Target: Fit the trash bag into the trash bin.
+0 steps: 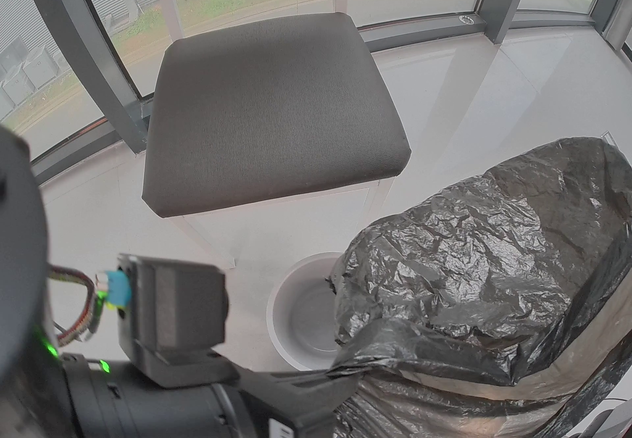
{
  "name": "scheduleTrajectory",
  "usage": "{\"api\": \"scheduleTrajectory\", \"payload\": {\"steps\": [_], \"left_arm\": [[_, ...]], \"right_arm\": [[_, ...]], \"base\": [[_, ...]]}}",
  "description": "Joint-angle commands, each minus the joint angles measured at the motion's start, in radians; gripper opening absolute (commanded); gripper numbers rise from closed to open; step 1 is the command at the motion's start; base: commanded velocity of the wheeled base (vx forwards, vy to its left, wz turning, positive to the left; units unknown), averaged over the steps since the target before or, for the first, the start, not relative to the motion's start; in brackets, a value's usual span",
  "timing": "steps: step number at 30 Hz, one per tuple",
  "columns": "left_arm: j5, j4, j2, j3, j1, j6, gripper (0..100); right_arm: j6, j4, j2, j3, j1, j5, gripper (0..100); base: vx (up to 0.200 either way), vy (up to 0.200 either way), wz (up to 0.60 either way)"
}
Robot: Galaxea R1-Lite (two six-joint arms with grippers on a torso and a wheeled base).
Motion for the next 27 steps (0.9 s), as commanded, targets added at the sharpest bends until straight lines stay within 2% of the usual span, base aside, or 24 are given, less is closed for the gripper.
{"api": "scheduleTrajectory", "payload": {"steps": [1,4,5,6,9,14,18,20,24,26,27], "left_arm": [[-0.089,0.0,0.01,0.064,0.05,-0.027,0],[-0.138,-0.009,-0.001,0.091,0.113,-0.025,0],[-0.172,-0.009,-0.003,0.107,0.158,-0.023,0],[-0.172,-0.009,-0.003,0.107,0.158,-0.023,0],[-0.22,-0.012,-0.003,0.136,0.23,-0.027,0],[-0.246,-0.078,0.011,0.199,0.291,-0.027,0],[-0.282,-0.153,0.022,0.242,0.336,-0.02,0],[-0.315,-0.216,0.033,0.277,0.385,-0.014,0],[-0.316,-0.225,0.051,0.286,0.411,-0.016,0],[-0.316,-0.225,0.051,0.286,0.411,-0.016,0],[-0.316,-0.225,0.06,0.3,0.42,-0.016,0]], "right_arm": [[-0.017,-0.167,-0.133,0.244,0.002,0.003,0],[-0.025,-0.215,-0.153,0.318,0.002,0.003,0],[-0.025,-0.233,-0.156,0.358,0.002,0.003,0],[-0.025,-0.233,-0.156,0.358,0.002,0.003,0],[-0.026,-0.246,-0.15,0.407,0.009,0.005,0],[-0.019,-0.273,-0.122,0.456,0.074,0.003,0],[-0.017,-0.319,-0.107,0.496,0.091,0.005,0],[-0.014,-0.402,-0.096,0.571,0.112,0.005,0],[-0.013,-0.499,-0.085,0.658,0.131,0.014,0],[-0.013,-0.499,-0.085,0.658,0.131,0.014,0],[-0.011,-0.549,-0.071,0.697,0.144,0.034,0]], "base": [[0.0,0.0,0.0],[0.0,0.0,0.0],[0.0,0.0,0.0],[0.0,0.0,0.0],[0.0,0.0,0.0],[0.0,0.0,0.0],[0.0,0.0,0.0],[0.0,0.0,0.0],[0.0,0.0,0.0],[0.0,0.0,0.0],[0.0,0.0,0.0]]}}
